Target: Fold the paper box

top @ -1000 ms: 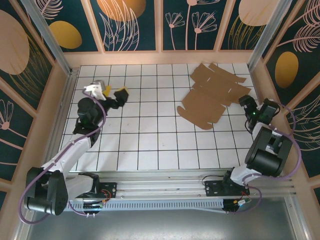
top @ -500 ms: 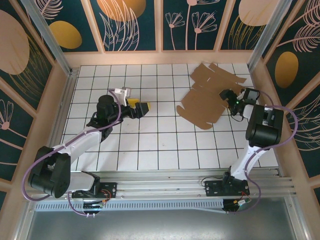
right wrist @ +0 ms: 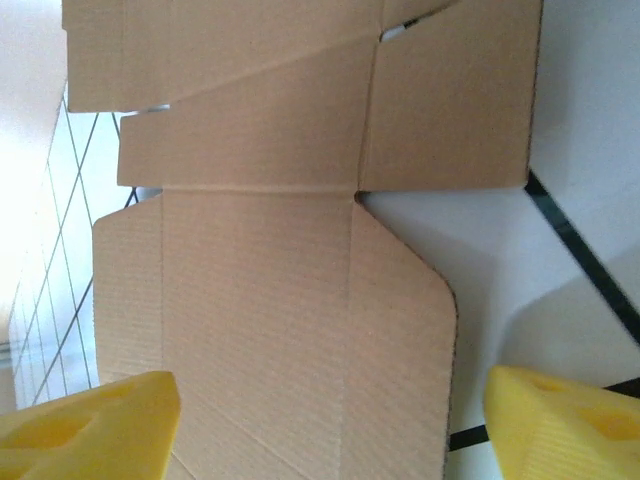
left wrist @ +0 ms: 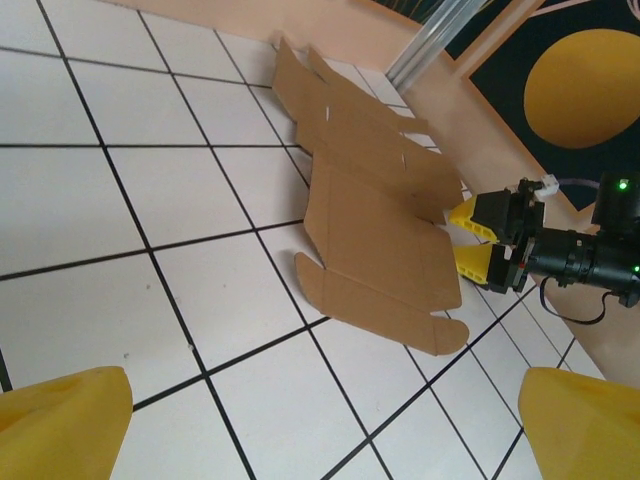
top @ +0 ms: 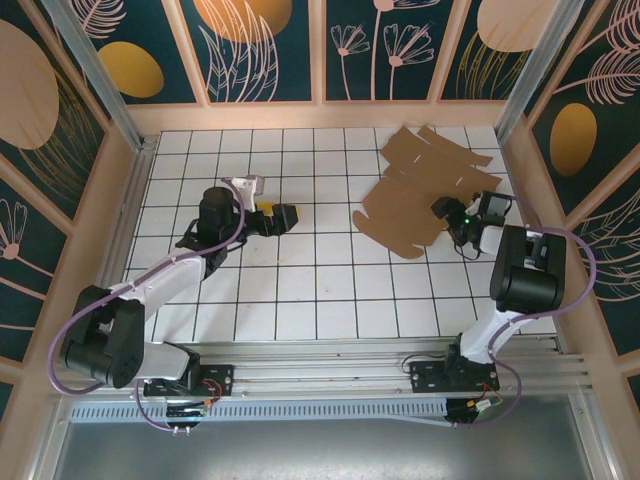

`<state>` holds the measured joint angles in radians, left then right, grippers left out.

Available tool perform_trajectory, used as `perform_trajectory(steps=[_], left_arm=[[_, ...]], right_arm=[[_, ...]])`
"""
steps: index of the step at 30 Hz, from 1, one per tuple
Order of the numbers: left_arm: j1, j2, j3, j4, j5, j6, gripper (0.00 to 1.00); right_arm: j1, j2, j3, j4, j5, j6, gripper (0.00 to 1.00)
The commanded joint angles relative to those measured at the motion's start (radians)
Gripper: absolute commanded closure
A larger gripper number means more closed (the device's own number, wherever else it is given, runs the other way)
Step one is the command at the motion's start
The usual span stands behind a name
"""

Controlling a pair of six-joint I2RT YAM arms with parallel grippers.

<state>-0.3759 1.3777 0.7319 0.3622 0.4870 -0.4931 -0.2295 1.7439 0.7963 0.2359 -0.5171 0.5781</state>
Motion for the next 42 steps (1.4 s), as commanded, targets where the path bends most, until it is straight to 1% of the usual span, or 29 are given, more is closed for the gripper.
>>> perform_trajectory(steps=[1,4,6,7,8,9,10,11,12,13,15,17,18,20,22,24,26,28,30,32,35,37,40,42], left_arm=[[-0.002,0.022,0.035,0.010,0.021,-0.031,0.01],[-0.001,0.010,0.044,-0.023,0.011,-0.031,0.01],[-0.002,-0.008,0.041,-0.036,-0.035,-0.059,0.01],[0.000,-0.016,0.042,-0.059,-0.086,-0.085,0.01],[0.000,-0.023,0.057,-0.109,-0.166,-0.119,0.01],[0.004,-0.023,0.088,-0.181,-0.246,-0.143,0.01],[0.011,-0.020,0.118,-0.236,-0.299,-0.151,0.01],[0.025,-0.012,0.152,-0.289,-0.331,-0.149,0.01],[0.047,-0.001,0.181,-0.327,-0.333,-0.140,0.01],[0.071,0.007,0.205,-0.350,-0.316,-0.137,0.01],[0.141,0.043,0.235,-0.370,-0.223,-0.143,0.01],[0.193,0.086,0.294,-0.382,-0.134,-0.132,0.01],[0.208,0.111,0.321,-0.401,-0.115,-0.110,0.01],[0.218,0.167,0.377,-0.449,-0.099,-0.066,0.01],[0.222,0.234,0.426,-0.479,-0.074,-0.038,0.01],[0.231,0.304,0.468,-0.498,-0.055,-0.049,0.01],[0.241,0.370,0.485,-0.470,-0.050,-0.076,0.01],[0.248,0.427,0.504,-0.432,-0.039,-0.097,0.03],[0.249,0.501,0.547,-0.428,-0.026,-0.101,0.04],[0.249,0.563,0.587,-0.440,-0.046,-0.099,0.08],[0.252,0.613,0.602,-0.434,-0.062,-0.100,0.12],[0.252,0.625,0.576,-0.377,-0.025,-0.115,0.15],[0.252,0.643,0.530,-0.242,0.080,-0.138,0.28],[0.252,0.655,0.514,-0.178,0.115,-0.140,0.37]], right_arm=[[0.007,0.042,0.001,0.045,0.015,0.008,0.30],[0.022,0.070,0.012,0.075,0.005,0.014,0.52],[0.044,0.072,0.029,0.068,0.009,-0.026,0.71],[0.058,0.066,0.036,0.067,0.009,-0.050,0.76],[0.075,0.056,0.038,0.074,0.007,-0.078,0.82],[0.094,0.044,0.039,0.082,-0.006,-0.102,0.87],[0.112,0.034,0.040,0.089,-0.023,-0.124,0.91],[0.135,0.023,0.040,0.099,-0.043,-0.145,0.94],[0.160,0.013,0.042,0.104,-0.060,-0.165,0.97],[0.181,0.005,0.043,0.106,-0.078,-0.185,0.99],[0.229,-0.010,0.045,0.108,-0.113,-0.224,1.00],[0.263,-0.015,0.050,0.108,-0.169,-0.252,1.00],[0.279,-0.015,0.053,0.103,-0.191,-0.264,1.00],[0.317,-0.018,0.063,0.079,-0.246,-0.314,1.00],[0.362,-0.022,0.075,0.040,-0.271,-0.371,1.00],[0.407,-0.024,0.095,-0.015,-0.290,-0.429,1.00],[0.436,-0.021,0.107,-0.052,-0.298,-0.462,1.00],[0.449,-0.016,0.114,-0.069,-0.314,-0.472,1.00],[0.454,-0.005,0.123,-0.088,-0.345,-0.476,1.00],[0.459,0.001,0.130,-0.106,-0.372,-0.486,1.00],[0.466,0.000,0.124,-0.096,-0.365,-0.483,1.00],[0.468,0.000,0.117,-0.082,-0.369,-0.473,1.00],[0.473,0.003,0.106,-0.058,-0.380,-0.462,1.00],[0.475,0.010,0.106,-0.055,-0.379,-0.457,1.00]])
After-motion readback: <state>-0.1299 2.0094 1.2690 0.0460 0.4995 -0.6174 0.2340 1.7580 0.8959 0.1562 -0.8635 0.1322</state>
